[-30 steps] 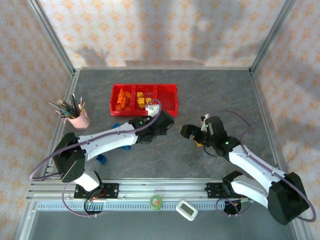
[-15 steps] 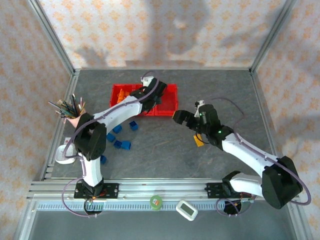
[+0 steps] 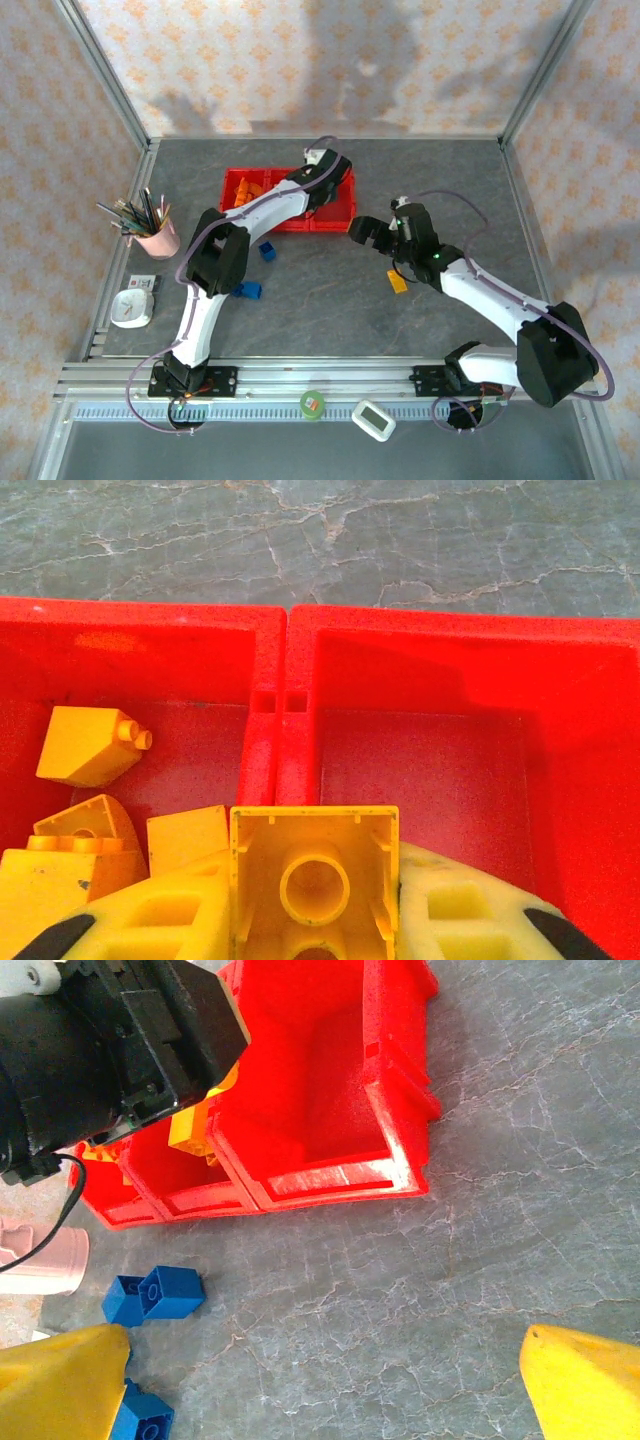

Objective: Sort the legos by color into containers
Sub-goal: Place the lego in the container, then move the lego to the bottom-center of the table.

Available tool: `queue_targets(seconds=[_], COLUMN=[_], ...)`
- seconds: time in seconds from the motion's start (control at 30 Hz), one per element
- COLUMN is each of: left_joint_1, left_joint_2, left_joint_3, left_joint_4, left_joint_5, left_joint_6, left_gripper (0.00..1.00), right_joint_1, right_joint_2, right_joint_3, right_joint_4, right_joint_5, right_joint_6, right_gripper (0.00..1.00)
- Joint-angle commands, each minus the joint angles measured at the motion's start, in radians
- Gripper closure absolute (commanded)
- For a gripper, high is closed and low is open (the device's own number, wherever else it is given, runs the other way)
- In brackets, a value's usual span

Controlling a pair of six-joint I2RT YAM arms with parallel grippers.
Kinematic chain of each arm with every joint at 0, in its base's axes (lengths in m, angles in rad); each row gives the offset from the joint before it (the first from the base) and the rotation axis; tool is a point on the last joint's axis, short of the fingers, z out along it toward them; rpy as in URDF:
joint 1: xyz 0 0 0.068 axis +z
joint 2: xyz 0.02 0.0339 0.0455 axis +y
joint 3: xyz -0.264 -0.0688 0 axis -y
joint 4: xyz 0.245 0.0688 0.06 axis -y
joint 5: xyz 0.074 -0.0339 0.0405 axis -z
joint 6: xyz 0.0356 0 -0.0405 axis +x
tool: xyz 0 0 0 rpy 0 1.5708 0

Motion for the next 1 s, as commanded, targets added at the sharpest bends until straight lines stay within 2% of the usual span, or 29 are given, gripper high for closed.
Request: queue_targets(seconds=[0.0, 0.13, 0.3, 0.33, 0.47, 0.6, 0.8, 0.97], left_joint_1=[0.026, 0.056, 0.101, 0.105, 0.108, 0.1, -0.002, -0.153], left_joint_2=[-0.093, -0.157, -0.117, -0.114, -0.128, -0.183, -0.328, -0.424], left_joint_3=[-0.047, -0.149, -0.136, -0.136, -0.111, -0.118, -0.24, -0.4], left_joint_4=[-0.001, 0.066, 0.022, 0.024, 0.01, 0.002, 0.014, 0.08], left_joint_5=[-0.039, -0.048, -0.04, -0.034, -0.019, 0.038, 0.126, 0.206], left_joint_6=[0.0, -0.013, -0.032, -0.031, -0.017, -0.018, -0.063, -0.187], left_gripper=[0.74, 0.74, 0.72, 0.68, 0.39, 0.31, 0.26, 0.22], right_joint_1=[-0.007, -0.011, -0.013, -0.013, -0.019, -0.034, -0.11, -0.171], right_joint_2=[0.007, 0.027, 0.033, 0.029, 0.009, -0.027, -0.123, -0.208], right_joint_3=[0.024, 0.024, 0.029, 0.03, 0.032, 0.023, -0.028, -0.08], right_joint_4=[-0.008, 0.005, 0.006, 0.005, -0.008, -0.029, -0.104, -0.203], right_joint_5=[0.012, -0.001, -0.01, -0.01, -0.006, 0.004, 0.017, 0.033], right_joint_6=[-0.02, -0.019, -0.018, -0.02, -0.025, -0.026, -0.015, -0.033], right_gripper=[0.0, 0.0, 0.0, 0.0, 0.0, 0.0, 0.0, 0.0])
